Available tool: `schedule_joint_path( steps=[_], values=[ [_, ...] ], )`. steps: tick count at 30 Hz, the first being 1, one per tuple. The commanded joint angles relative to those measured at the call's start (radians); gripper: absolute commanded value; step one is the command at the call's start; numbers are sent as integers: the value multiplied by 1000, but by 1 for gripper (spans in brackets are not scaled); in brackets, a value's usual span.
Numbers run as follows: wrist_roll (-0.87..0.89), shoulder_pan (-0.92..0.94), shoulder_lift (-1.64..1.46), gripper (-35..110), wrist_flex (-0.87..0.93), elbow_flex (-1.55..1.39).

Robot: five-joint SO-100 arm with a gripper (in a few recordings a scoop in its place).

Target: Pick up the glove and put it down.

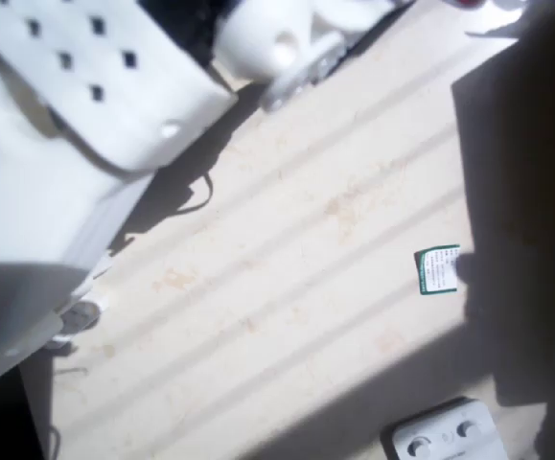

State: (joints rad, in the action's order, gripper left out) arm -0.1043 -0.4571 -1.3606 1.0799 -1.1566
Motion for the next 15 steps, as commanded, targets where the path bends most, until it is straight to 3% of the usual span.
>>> schedule_joint_path(
  steps=[1,6,15],
  values=[
    [-6,-43,124,1,-12,189],
    [3,-84,328,4,0,393],
    [6,-132,465,26,2,465]
  ],
)
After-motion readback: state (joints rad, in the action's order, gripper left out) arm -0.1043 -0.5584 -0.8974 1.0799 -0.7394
